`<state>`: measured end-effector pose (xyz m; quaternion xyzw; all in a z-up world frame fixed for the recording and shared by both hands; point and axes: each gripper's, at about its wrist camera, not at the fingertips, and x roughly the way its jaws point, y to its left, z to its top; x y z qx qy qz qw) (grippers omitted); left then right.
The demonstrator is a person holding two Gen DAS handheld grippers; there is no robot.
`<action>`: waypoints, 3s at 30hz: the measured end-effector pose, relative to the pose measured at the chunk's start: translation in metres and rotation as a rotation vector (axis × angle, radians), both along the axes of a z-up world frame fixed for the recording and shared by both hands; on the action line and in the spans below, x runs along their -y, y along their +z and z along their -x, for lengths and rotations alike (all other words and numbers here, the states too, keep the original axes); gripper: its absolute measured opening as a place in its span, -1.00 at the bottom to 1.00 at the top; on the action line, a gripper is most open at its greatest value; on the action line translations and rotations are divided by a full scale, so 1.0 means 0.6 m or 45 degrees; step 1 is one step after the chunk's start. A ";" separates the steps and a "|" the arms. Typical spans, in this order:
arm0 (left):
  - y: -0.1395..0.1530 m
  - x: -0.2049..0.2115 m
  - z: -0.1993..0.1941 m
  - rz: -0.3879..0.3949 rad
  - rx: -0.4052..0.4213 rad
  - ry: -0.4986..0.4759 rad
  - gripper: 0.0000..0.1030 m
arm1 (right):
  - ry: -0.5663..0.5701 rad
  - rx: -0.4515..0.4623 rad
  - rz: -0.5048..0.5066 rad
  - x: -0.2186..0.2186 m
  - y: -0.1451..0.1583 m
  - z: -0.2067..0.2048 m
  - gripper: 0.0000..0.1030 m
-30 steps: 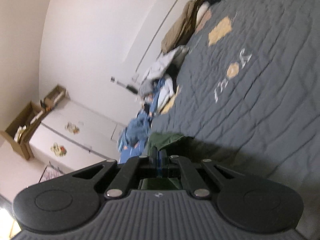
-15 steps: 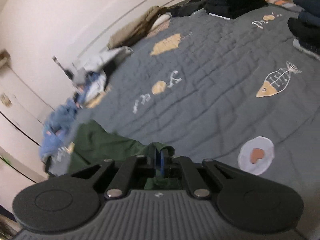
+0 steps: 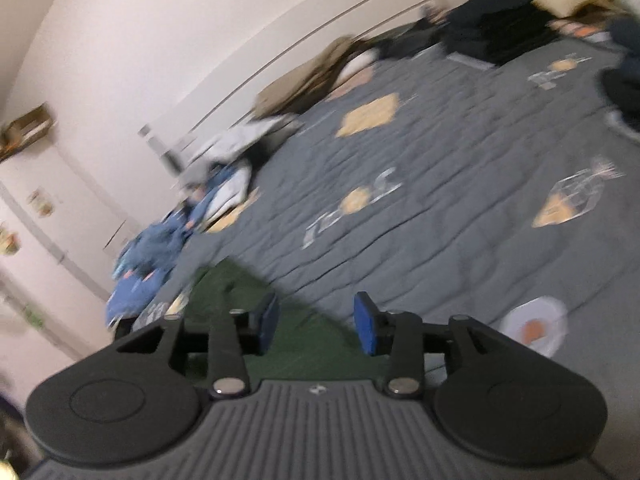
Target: Fold clothes
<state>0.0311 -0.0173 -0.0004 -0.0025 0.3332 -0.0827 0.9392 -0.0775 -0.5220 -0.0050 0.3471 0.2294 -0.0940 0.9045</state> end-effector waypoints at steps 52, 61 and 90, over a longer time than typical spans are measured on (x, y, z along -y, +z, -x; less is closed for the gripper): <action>-0.016 -0.112 0.069 0.389 -0.062 -0.242 0.99 | 0.744 0.002 0.048 -0.386 -0.054 -0.130 -0.87; -0.017 -0.016 0.090 0.253 -0.016 -0.432 0.99 | 0.537 -0.045 0.062 -0.292 -0.038 -0.108 -0.87; -0.011 -0.027 0.046 0.371 -0.085 -0.231 1.00 | 1.335 -0.021 0.924 -0.531 -0.079 -0.044 0.01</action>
